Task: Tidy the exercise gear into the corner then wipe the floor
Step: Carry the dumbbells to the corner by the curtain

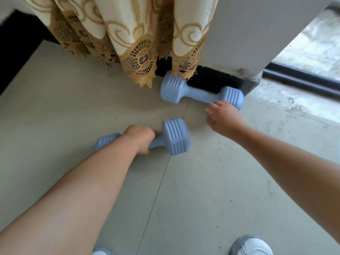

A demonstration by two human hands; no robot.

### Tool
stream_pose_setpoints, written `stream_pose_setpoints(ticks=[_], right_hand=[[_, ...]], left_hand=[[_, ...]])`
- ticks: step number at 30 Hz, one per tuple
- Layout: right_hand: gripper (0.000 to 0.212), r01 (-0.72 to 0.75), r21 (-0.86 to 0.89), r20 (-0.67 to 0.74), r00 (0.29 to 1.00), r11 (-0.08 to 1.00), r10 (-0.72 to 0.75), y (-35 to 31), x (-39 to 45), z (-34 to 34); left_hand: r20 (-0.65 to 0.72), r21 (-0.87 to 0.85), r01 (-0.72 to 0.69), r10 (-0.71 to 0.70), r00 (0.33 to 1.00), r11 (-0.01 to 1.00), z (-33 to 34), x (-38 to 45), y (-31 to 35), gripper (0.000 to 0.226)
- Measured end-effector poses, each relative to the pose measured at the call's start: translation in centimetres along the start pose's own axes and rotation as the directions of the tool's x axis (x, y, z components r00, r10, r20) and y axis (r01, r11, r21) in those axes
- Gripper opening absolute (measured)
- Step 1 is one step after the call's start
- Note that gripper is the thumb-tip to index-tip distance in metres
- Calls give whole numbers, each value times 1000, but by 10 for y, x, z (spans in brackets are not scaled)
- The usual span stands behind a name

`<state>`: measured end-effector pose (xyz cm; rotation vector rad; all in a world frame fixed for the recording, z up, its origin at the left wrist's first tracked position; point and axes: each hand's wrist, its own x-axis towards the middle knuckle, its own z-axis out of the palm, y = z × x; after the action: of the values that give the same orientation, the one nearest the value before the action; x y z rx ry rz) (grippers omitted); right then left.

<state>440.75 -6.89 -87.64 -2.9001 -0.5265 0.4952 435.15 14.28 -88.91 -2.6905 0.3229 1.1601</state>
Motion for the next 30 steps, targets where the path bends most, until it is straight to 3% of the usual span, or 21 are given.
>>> stream_pose_setpoints(ticks=[6,12,22,30], right_hand=[[33,-178,266,76,984,947,164,18,-36,3],[36,-391,505,161,919,769,361,37,-59,12],[43,-348,516,158,937,783,313,39,-54,11],[41,-378,533,137,921,757,364,39,-53,13]], left_hand=[[-129,152,-118,138,982,981,-37,29,40,28],[-154,251,-184,227,962,950,-60,49,75,30],[-159,294,-162,215,964,942,-63,61,78,27],[-196,274,-177,235,952,945,-58,63,81,25]])
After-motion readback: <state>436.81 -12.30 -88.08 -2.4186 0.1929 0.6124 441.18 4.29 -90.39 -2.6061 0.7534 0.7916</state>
